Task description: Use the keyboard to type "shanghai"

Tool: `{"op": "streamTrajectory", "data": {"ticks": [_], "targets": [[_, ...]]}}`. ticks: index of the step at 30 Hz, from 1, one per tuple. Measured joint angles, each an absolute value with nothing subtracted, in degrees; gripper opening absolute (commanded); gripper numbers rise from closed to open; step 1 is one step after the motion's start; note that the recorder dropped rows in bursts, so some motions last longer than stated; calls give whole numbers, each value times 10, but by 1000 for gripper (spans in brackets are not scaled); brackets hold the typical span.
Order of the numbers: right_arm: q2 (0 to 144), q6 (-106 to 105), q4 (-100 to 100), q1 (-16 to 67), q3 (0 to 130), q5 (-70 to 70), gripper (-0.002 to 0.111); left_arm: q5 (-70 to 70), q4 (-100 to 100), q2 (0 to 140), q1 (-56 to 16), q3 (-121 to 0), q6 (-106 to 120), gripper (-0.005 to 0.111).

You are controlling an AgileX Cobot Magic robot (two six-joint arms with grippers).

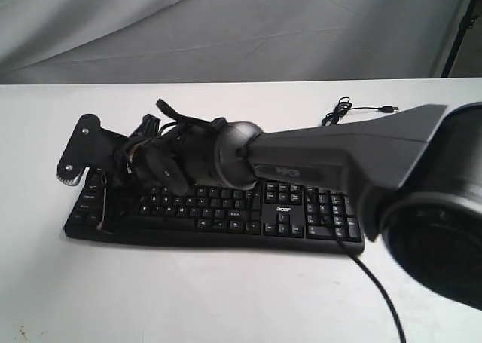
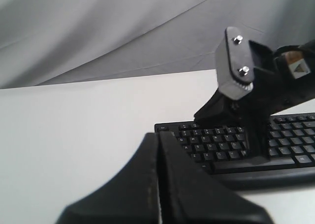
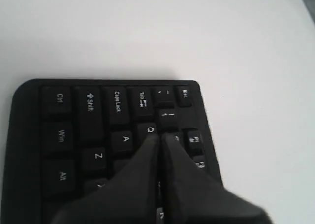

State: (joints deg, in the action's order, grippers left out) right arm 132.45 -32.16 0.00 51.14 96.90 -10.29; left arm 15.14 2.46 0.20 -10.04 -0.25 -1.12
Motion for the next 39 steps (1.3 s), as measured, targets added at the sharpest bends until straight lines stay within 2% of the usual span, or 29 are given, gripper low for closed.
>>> {"op": "streamTrajectory", "data": {"ticks": [6, 11, 39], "targets": [[1238, -323, 0, 502, 832, -28, 0, 151, 25, 2, -100, -2, -11, 0], [1221, -323, 20, 479, 758, 15, 0, 151, 25, 2, -100, -2, -11, 0], [1259, -323, 27, 468, 749, 70, 0, 151, 25, 2, -100, -2, -11, 0]]}}
